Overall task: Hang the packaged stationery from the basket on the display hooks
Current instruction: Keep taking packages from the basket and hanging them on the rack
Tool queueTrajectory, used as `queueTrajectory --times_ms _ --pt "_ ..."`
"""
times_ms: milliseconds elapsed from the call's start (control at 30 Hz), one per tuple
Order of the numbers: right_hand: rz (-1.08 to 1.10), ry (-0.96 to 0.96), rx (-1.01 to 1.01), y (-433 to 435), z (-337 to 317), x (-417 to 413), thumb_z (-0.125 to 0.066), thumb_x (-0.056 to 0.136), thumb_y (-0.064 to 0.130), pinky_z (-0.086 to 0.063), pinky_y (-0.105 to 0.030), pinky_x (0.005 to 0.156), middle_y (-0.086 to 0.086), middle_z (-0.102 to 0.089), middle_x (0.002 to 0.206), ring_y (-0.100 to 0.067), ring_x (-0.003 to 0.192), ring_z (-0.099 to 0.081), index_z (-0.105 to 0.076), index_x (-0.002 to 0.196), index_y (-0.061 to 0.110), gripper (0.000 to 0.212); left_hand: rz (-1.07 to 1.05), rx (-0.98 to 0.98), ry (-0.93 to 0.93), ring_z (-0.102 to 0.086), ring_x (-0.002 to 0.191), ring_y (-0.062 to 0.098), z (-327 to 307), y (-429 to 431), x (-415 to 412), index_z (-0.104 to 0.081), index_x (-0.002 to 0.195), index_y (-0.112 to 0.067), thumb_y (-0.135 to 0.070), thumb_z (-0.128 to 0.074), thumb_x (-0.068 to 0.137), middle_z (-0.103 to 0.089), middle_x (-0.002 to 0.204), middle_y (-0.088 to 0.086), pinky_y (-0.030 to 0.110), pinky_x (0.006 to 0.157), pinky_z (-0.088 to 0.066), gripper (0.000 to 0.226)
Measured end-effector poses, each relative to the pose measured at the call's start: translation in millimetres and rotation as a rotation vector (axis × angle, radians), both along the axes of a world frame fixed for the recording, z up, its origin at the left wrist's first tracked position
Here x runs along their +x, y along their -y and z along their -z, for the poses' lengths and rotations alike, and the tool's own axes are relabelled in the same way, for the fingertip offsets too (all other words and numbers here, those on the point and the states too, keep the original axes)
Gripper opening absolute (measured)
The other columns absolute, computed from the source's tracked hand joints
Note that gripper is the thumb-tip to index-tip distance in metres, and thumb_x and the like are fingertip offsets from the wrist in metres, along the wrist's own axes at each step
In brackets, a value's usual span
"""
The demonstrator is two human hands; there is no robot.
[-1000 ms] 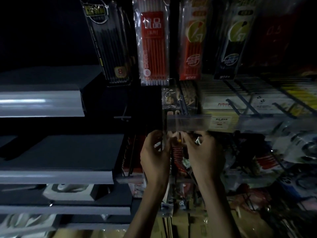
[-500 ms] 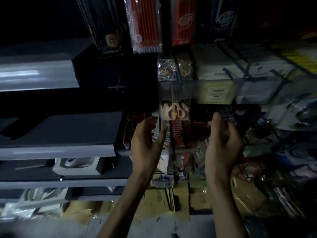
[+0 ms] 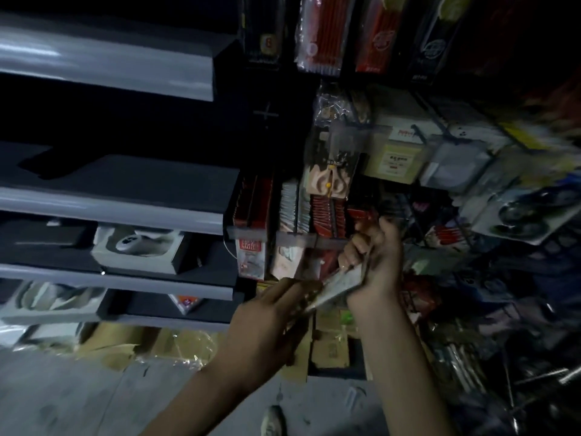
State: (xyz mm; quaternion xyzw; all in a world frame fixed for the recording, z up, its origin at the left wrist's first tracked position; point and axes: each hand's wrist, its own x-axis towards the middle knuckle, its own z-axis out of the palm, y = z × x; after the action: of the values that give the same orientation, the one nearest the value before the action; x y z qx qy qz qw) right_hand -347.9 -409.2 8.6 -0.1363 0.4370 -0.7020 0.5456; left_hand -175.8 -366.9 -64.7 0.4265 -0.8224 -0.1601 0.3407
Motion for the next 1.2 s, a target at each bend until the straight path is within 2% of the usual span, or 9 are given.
queueTrajectory --times_ms 67,200,267,367,467,700,867,1067,1200 --pt "-0.041 -0.023 0.032 -6.6 -7.8 3.1 -0.045 0.107 0.042 -0.046 -0.024 0.052 0.001 -0.061 0.069 -0.012 0.055 -0.058 -0.065 0.089 0.017 0.036 0.031 0.162 -0.164 -0.068 0.098 0.014 -6.5 -6.1 4.7 -0.059 0.134 -0.032 -0.026 -0.062 0.098 -0.066 0.117 -0.014 0.041 0.073 -0.058 0.036" --pt "-0.222 -0.311 0.027 -28.7 -21.0 -6.6 -0.049 0.102 0.053 -0.051 -0.037 0.086 0.002 -0.077 0.088 -0.019 0.09 -0.069 -0.07 0.114 0.019 0.041 0.114 0.643 -0.58 -0.075 0.098 0.025 -20.9 -9.0 10.5 -0.069 0.118 -0.018 -0.024 -0.07 0.097 -0.077 0.108 0.005 0.053 0.084 -0.059 0.021" --pt "-0.332 -0.476 0.018 -42.1 -23.1 -12.8 -0.059 0.093 0.063 -0.049 -0.042 0.103 0.006 -0.078 0.107 -0.018 0.108 -0.07 -0.07 0.123 0.025 0.049 0.115 0.795 -0.711 -0.076 0.1 0.03 -28.1 -12.0 12.8 -0.07 0.116 -0.017 -0.03 -0.075 0.092 -0.078 0.108 0.008 0.062 0.089 -0.057 0.028" --pt "-0.46 -0.668 -0.065 -54.6 -24.9 -13.7 -0.068 0.089 0.061 -0.045 -0.053 0.111 0.008 -0.073 0.126 -0.017 0.123 -0.065 -0.071 0.122 0.036 0.041 0.159 0.89 -0.776 -0.072 0.108 0.043 -29.7 -16.1 11.1 -0.07 0.118 -0.018 -0.038 -0.08 0.082 -0.077 0.114 0.014 0.079 0.097 -0.043 0.043" --pt "-0.375 -0.755 -0.138 -50.8 -22.5 -10.6 -0.071 0.093 0.037 -0.048 -0.059 0.108 0.002 -0.076 0.119 -0.021 0.118 -0.068 -0.077 0.111 0.029 0.021 0.191 0.959 -0.759 -0.071 0.113 0.044 -31.5 -13.6 9.5 -0.069 0.121 -0.016 -0.036 -0.079 0.086 -0.076 0.119 0.016 0.076 0.103 -0.045 0.042" --pt "-0.303 -0.753 -0.21 -26.4 -25.4 -15.6 -0.071 0.096 0.026 -0.054 -0.054 0.103 -0.001 -0.077 0.11 -0.023 0.11 -0.071 -0.077 0.102 0.03 0.009 0.217 0.783 -0.625 -0.071 0.116 0.023 -67.9 15.9 16.2 -0.067 0.128 -0.017 -0.041 -0.064 0.097 -0.075 0.122 0.003 0.043 0.101 -0.059 0.039" --pt "-0.313 -0.816 -0.283 -15.5 -33.8 -28.7 -0.068 0.099 0.017 -0.055 -0.022 0.087 0.004 -0.078 0.103 -0.011 0.103 -0.072 -0.074 0.104 0.02 0.008 0.143 0.573 -0.756 -0.073 0.109 0.025 -99.2 53.8 8.1 -0.074 0.118 -0.01 -0.028 -0.073 0.098 -0.077 0.116 0.009 0.043 0.096 -0.06 0.027" --pt "-0.244 -0.906 -0.327 -4.3 -37.1 -34.5 -0.066 0.101 0.024 -0.052 -0.015 0.079 0.004 -0.076 0.096 -0.006 0.094 -0.071 -0.075 0.101 0.017 0.011 0.064 0.476 -0.782 -0.071 0.09 0.034 -104.2 85.0 -13.4 -0.072 0.1 0.007 -0.015 -0.073 0.096 -0.074 0.099 0.028 0.049 0.084 -0.058 0.022" --pt "-0.133 -0.834 -0.29 9.9 -33.9 -36.6 -0.067 0.1 0.026 -0.05 -0.012 0.075 0.007 -0.076 0.093 -0.004 0.092 -0.071 -0.076 0.1 0.018 0.013 0.057 0.467 -0.721 -0.075 0.091 0.025 -111.3 99.1 -24.8 -0.075 0.104 -0.004 -0.018 -0.075 0.095 -0.079 0.098 0.015 0.03 0.074 -0.058 0.017"
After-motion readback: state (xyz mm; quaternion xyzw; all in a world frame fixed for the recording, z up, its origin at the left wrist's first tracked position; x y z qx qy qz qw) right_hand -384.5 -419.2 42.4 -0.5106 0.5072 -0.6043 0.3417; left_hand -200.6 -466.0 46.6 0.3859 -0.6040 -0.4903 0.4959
